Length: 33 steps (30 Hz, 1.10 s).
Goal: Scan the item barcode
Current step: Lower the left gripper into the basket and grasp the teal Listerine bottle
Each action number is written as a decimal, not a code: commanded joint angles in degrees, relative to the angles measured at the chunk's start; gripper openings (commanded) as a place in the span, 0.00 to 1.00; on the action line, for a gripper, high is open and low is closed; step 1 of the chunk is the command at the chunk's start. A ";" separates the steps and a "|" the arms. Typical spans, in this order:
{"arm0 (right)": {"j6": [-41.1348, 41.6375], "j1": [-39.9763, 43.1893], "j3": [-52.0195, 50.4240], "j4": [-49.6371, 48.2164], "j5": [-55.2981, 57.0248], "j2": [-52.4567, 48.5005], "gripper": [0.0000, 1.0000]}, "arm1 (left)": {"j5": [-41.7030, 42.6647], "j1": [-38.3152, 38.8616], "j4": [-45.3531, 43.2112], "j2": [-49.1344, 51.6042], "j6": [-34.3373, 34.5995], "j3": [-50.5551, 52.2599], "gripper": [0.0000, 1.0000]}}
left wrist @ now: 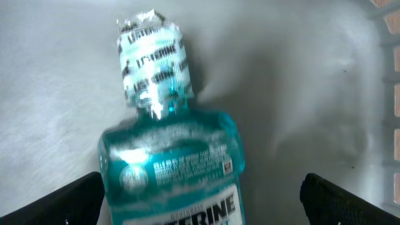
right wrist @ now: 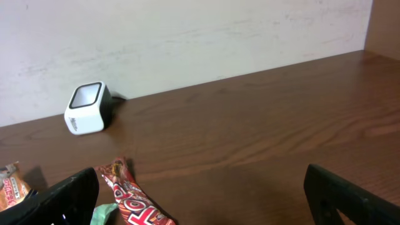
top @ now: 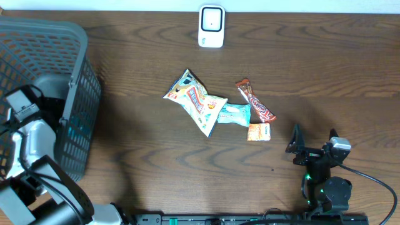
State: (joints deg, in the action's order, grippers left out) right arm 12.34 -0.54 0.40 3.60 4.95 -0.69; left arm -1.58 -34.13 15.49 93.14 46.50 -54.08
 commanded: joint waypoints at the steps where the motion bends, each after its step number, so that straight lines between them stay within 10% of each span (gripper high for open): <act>1: -0.81 0.22 -0.09 0.09 0.50 0.31 0.99 | 0.68 1.46 -1.70 2.12 0.31 -0.59 1.00; 14: -0.81 0.22 -0.09 0.09 0.50 0.31 0.99 | 1.20 1.49 -4.15 12.50 -1.57 -0.61 1.00; 33: -0.81 0.22 -0.09 0.09 0.50 0.31 0.99 | -10.91 -2.05 2.95 12.33 -23.93 -0.98 0.83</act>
State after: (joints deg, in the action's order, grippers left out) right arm 12.32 -0.56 0.40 3.60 4.95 -0.69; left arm -9.58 -33.80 15.92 101.84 24.56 -57.30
